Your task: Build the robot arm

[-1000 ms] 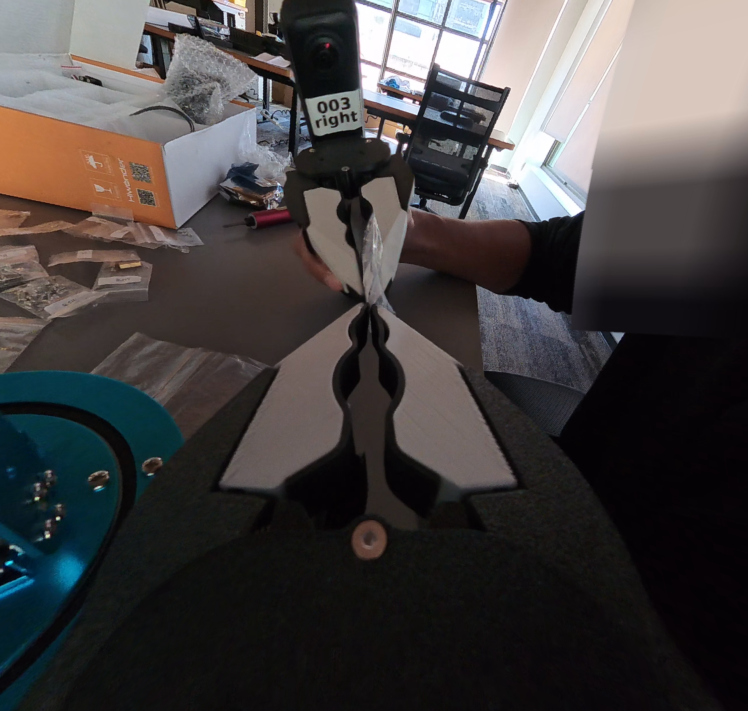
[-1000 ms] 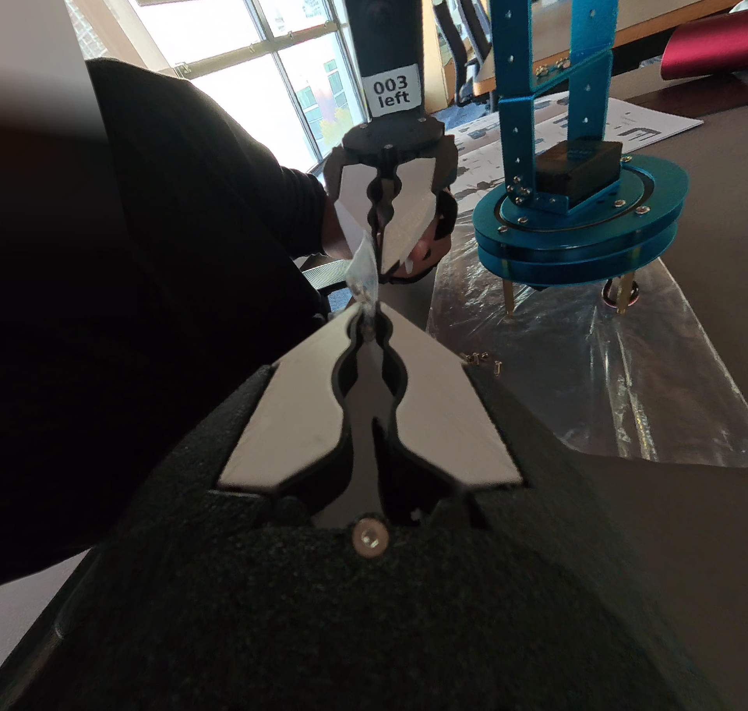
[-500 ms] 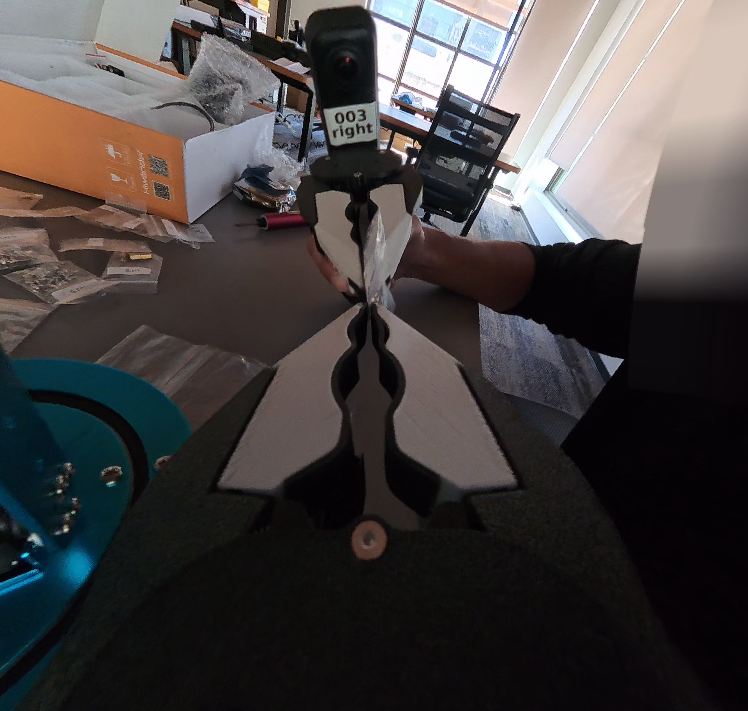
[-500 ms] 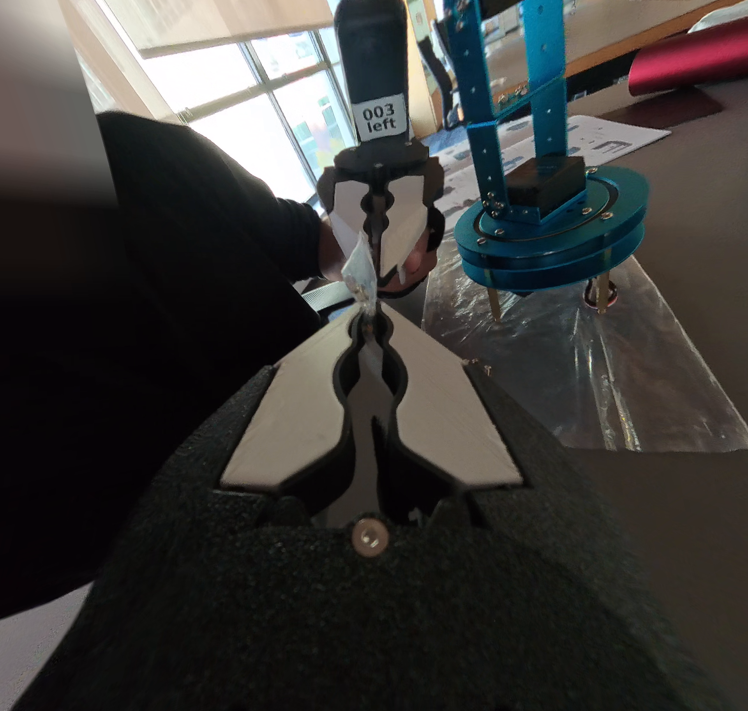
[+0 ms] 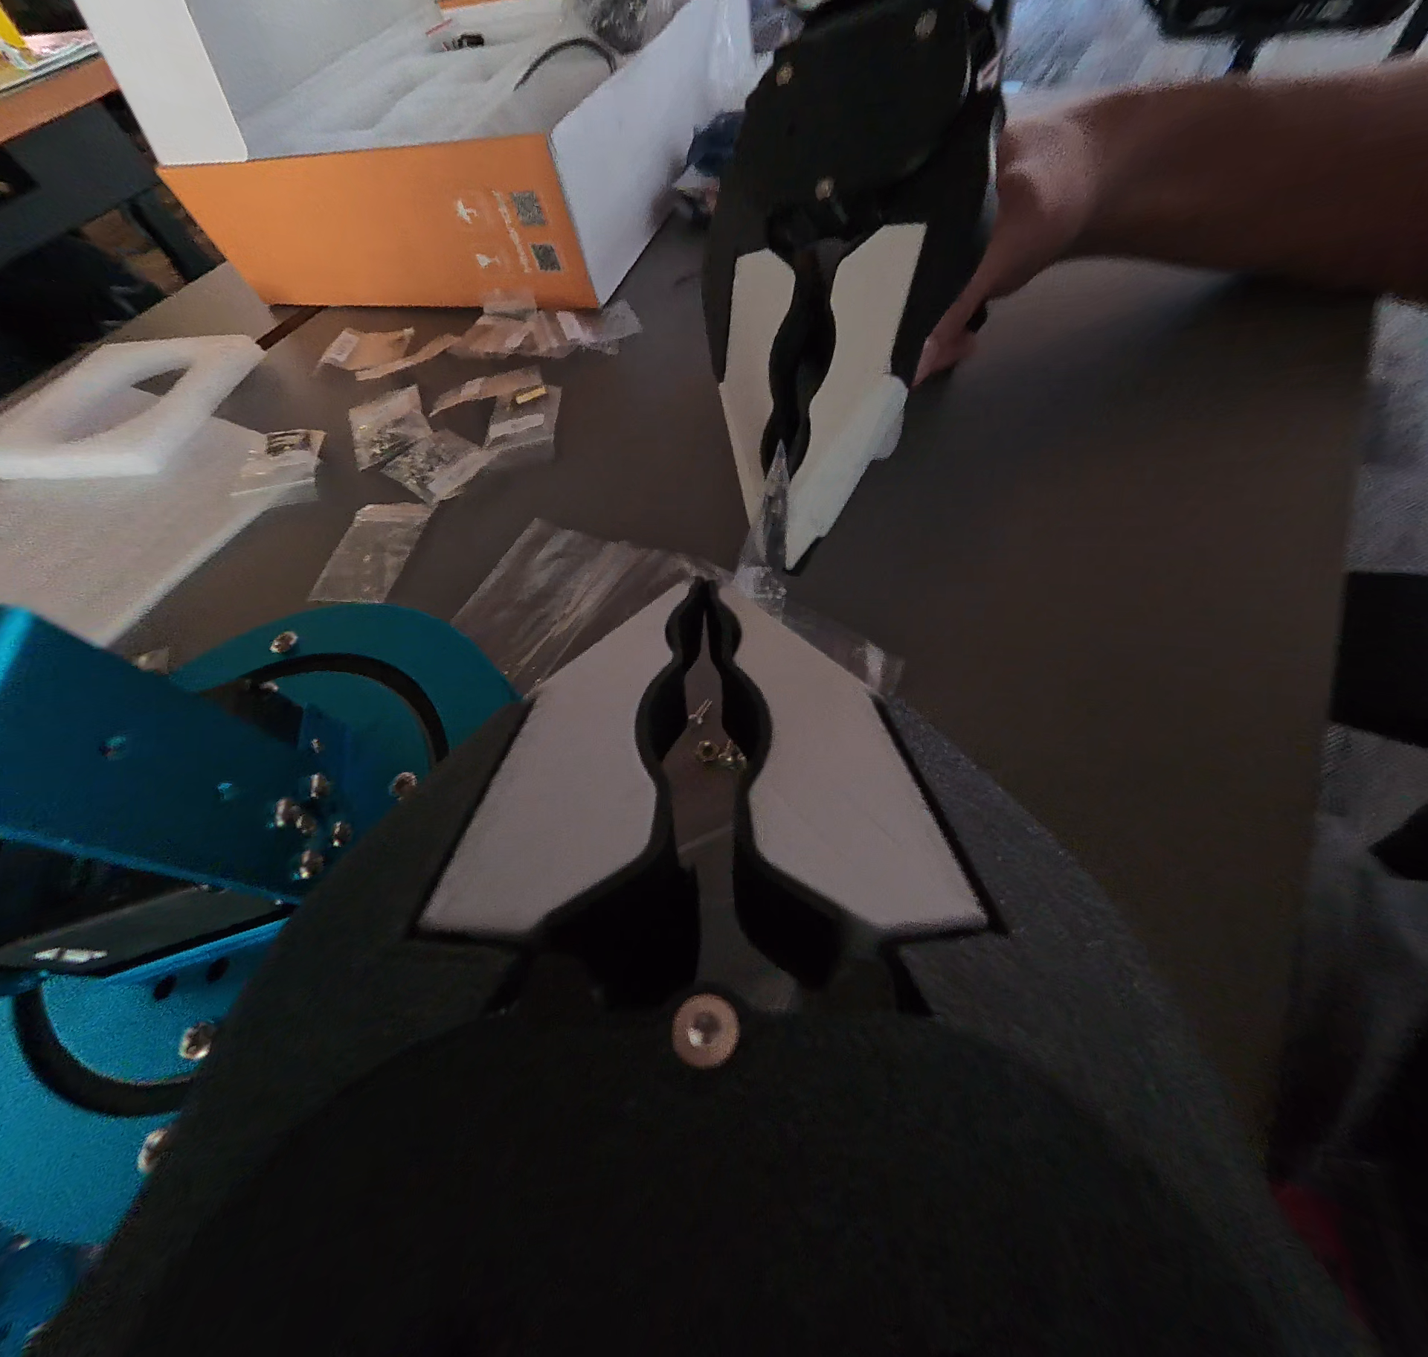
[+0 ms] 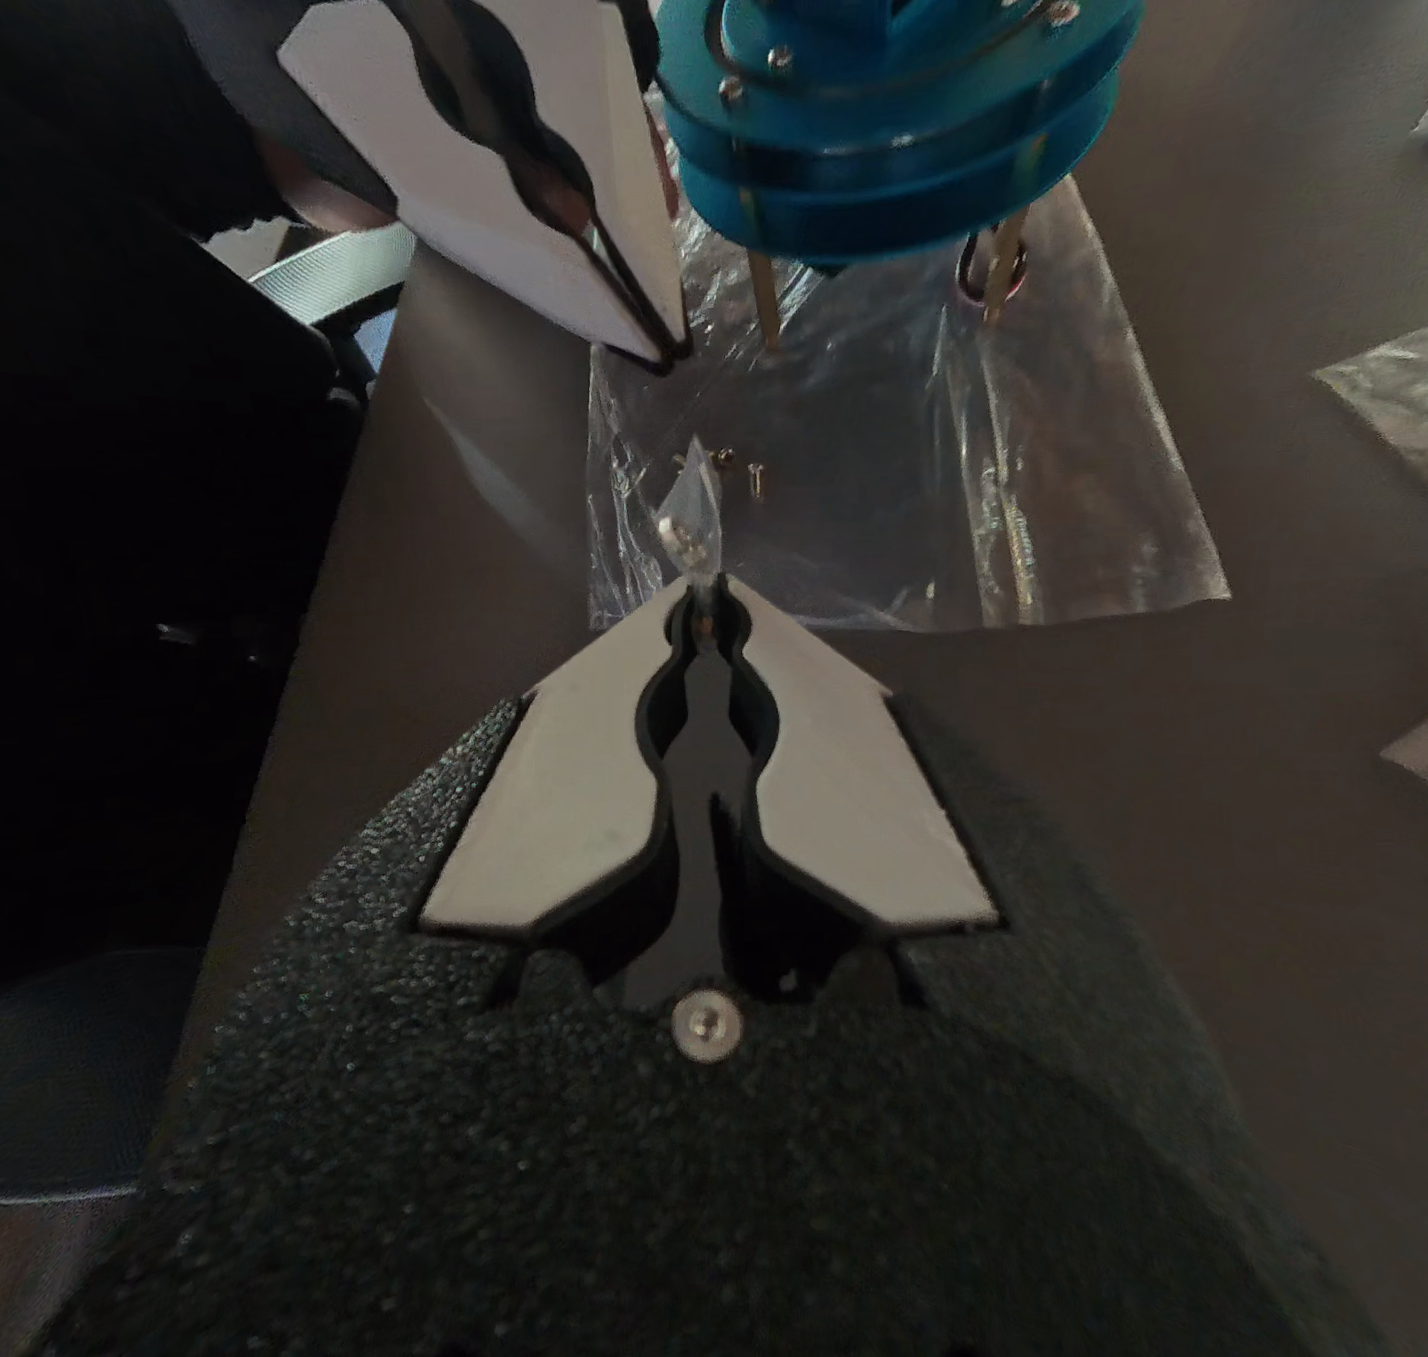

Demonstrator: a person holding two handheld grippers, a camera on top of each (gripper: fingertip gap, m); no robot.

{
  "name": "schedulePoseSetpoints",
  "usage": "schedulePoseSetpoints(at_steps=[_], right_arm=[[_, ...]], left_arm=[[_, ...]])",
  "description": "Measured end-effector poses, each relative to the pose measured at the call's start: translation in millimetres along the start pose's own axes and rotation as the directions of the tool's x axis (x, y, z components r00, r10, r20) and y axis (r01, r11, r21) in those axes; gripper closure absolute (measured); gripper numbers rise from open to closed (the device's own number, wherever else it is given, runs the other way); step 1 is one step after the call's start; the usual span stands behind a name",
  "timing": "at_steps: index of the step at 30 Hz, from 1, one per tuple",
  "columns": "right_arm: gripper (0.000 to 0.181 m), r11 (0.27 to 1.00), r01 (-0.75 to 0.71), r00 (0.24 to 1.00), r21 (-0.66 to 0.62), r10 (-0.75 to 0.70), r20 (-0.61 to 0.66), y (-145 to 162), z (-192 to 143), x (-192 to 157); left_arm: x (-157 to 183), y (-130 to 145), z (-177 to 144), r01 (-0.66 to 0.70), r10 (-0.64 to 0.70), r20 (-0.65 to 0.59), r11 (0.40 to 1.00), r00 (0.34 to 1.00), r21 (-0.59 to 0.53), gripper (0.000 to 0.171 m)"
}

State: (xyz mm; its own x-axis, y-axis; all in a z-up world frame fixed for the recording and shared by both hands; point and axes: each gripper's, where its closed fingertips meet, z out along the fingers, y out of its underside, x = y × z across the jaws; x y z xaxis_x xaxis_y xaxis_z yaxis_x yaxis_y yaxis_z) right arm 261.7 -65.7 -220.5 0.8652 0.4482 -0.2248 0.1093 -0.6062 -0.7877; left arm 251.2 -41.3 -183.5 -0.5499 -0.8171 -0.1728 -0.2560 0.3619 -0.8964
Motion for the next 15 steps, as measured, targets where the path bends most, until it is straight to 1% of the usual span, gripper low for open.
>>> schedulePoseSetpoints(at_steps=[2,6,9,12,15], right_arm=[[0.179,1.000,0.006,1.000,-0.019,-0.006,0.000,2.9,2.4,-0.8],[0.179,1.000,0.011,1.000,-0.015,-0.011,-0.002,2.0,1.4,-1.0],[0.179,0.999,0.010,1.000,-0.031,-0.010,-0.008,5.6,2.9,0.5],[0.179,1.000,0.013,1.000,-0.022,-0.013,-0.005,4.2,3.3,-0.1],[0.179,1.000,0.010,1.000,0.005,-0.010,0.001,-0.3,0.2,-0.4]], left_arm=[[0.0,4.6,4.7,-0.024,0.024,0.013,0.999,1.000,-0.044,0.171],[9.6,11.2,12.6,-0.029,0.026,-0.035,0.995,0.999,-0.095,0.171],[9.8,19.6,17.2,-0.046,0.043,-0.020,0.989,0.999,-0.138,0.171],[4.6,17.8,16.6,-0.070,0.075,0.031,0.988,0.997,-0.138,0.171],[4.6,15.8,15.6,-0.061,0.065,0.029,0.989,0.997,-0.132,0.171]])
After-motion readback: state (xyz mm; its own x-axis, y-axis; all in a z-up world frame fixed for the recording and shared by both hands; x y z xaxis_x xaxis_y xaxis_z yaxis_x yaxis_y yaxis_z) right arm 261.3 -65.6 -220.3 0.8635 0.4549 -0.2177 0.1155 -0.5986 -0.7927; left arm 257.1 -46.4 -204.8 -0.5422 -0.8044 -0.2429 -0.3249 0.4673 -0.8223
